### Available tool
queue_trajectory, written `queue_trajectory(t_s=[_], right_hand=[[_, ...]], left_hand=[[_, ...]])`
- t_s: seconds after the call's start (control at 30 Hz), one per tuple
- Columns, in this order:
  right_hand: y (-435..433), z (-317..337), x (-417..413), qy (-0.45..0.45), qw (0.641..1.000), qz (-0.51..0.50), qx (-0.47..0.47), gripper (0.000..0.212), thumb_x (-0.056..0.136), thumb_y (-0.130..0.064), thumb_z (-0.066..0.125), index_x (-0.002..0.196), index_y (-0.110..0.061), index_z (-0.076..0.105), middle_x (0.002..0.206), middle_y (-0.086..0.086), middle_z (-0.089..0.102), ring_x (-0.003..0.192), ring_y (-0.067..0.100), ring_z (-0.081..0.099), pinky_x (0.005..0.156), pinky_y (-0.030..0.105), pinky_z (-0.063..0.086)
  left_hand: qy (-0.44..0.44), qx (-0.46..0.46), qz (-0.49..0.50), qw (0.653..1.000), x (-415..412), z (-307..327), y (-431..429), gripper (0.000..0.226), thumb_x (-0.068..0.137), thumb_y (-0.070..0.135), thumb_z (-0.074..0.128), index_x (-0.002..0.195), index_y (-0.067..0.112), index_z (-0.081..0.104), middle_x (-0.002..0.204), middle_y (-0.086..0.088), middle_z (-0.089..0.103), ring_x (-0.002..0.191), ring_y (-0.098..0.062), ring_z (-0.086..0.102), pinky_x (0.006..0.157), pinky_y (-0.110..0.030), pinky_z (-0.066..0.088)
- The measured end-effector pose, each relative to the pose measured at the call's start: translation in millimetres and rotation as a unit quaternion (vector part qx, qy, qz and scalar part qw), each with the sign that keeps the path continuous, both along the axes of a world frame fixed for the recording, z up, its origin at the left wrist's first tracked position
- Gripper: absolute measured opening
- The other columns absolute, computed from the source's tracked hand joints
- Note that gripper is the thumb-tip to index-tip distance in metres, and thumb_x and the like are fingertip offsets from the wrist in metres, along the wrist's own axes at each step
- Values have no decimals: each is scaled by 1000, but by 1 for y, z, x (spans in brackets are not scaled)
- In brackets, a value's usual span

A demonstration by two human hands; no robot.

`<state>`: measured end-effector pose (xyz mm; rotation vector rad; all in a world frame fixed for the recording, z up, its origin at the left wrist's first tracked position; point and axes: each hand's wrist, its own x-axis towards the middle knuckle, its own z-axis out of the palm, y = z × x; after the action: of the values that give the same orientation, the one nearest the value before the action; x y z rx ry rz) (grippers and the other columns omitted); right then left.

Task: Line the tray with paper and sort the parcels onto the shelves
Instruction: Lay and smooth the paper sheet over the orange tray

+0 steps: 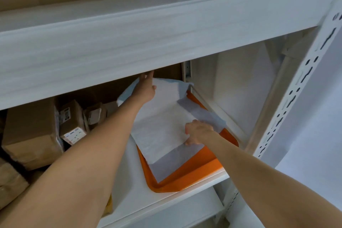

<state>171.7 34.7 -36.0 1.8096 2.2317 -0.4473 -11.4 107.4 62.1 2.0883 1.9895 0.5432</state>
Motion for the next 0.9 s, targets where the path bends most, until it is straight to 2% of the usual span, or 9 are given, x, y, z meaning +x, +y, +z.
queue_trajectory(t_s=[0.1,0.17,0.27,0.37,0.53,0.63,0.73,0.83,0.9], right_hand=[[3,0,-5,-17,1000,-2,-2,44,86,-43,69,120,-15,61,106,1,62,96,22,61,77,31,53],[4,-1,-7,-19,1000,-4,8,32,88,-35,67,108,-10,64,85,0,58,82,20,59,69,29,52],[4,-3,-9,-20,1000,-7,18,8,90,-16,61,90,-9,60,77,2,55,74,21,57,61,29,46],[1,1,-10,-35,999,6,20,7,91,-8,54,85,-11,53,74,2,53,74,23,55,59,30,43],[-7,4,-9,-40,999,5,2,18,98,-24,49,86,-12,54,73,-1,54,72,18,56,63,28,43],[-6,1,-6,38,998,-42,-40,30,98,-36,51,77,-15,52,75,1,58,66,15,53,61,25,41],[-8,9,-1,105,986,-77,-100,42,93,-47,55,71,-13,47,66,1,48,57,14,45,57,25,36],[-14,11,3,104,986,-56,-117,41,89,-44,60,66,-14,44,63,1,44,54,15,41,54,25,33],[-15,9,7,114,989,-26,-94,35,86,-42,63,70,-14,49,70,1,49,66,18,51,56,25,37]], left_hand=[[-4,-41,-37,998,7,-11,-5,73,98,9,47,154,27,4,159,-3,-17,142,-25,28,103,-33,38],[12,-69,-64,996,9,-25,-9,65,97,10,50,152,24,19,160,-7,3,138,-26,34,105,-31,37],[15,-130,-78,988,12,-50,-23,38,94,10,55,131,16,55,137,-9,50,120,-23,53,99,-30,43],[61,-220,-93,969,18,-77,-49,29,89,17,62,118,17,64,124,-4,61,111,-19,57,96,-28,46],[71,-302,-111,944,38,-94,-94,68,75,49,74,131,18,48,128,0,53,116,-21,53,96,-33,46],[160,-241,-124,949,46,-98,-113,77,73,58,70,134,19,41,126,-3,48,111,-25,55,85,-34,47],[207,-150,-141,956,51,-105,-124,59,82,51,64,125,16,46,117,-6,52,99,-25,59,72,-32,45],[215,-97,-148,960,56,-108,-131,34,90,38,56,116,16,56,113,-6,58,101,-25,61,74,-33,46],[207,-91,-148,963,56,-108,-133,23,91,33,53,107,18,62,112,-4,60,101,-24,60,78,-35,48]])
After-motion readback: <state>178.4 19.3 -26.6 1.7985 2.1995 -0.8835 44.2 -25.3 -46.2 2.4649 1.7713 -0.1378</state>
